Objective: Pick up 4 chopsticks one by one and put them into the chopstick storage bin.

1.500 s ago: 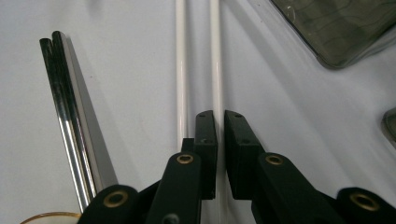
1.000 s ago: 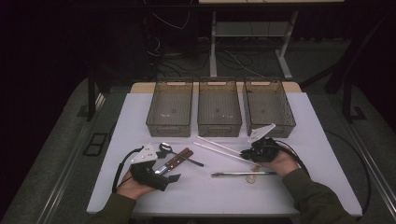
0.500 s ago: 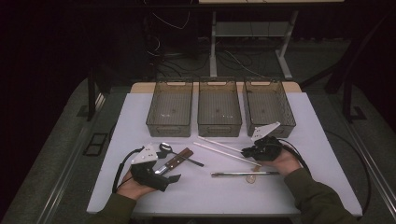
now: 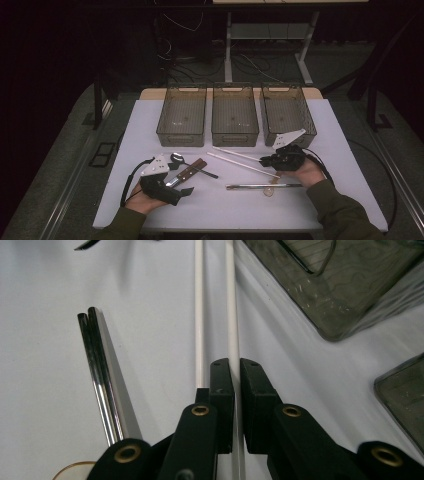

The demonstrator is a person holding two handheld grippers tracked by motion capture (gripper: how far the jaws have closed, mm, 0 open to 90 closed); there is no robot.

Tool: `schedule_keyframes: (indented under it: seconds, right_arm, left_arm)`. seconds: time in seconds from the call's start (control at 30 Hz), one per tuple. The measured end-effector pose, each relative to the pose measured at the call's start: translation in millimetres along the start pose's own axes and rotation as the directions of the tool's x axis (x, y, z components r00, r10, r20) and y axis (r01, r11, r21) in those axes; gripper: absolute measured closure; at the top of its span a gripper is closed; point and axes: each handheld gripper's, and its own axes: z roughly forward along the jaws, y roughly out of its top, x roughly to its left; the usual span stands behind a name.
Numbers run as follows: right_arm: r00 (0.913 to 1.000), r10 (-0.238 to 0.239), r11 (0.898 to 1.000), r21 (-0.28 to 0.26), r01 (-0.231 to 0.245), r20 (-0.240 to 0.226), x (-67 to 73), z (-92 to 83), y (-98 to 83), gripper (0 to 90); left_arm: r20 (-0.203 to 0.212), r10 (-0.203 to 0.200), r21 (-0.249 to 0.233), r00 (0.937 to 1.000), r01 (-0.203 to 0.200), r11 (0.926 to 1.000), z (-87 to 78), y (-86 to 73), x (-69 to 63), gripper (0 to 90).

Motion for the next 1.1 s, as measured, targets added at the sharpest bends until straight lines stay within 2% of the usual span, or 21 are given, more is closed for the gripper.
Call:
schedule_keyframes:
  seconds: [0.8,1.1]
  right_arm:
    - [0.9984,0.004,0.996,-0.094,-0.010,-0.057,2.7,-21.2,5.0,85.3]
    - [0.9977,0.016,0.990,-0.136,-0.025,-0.066,2.2,-29.8,6.7,85.5]
  left_arm:
    - [0.005,-0.002,-0.001,1.0000,0.002,1.0000,0.8,-0.7,-0.3,1.0]
    - [0.005,-0.004,-0.002,1.0000,0.004,1.0000,0.8,-0.7,-0.1,1.1]
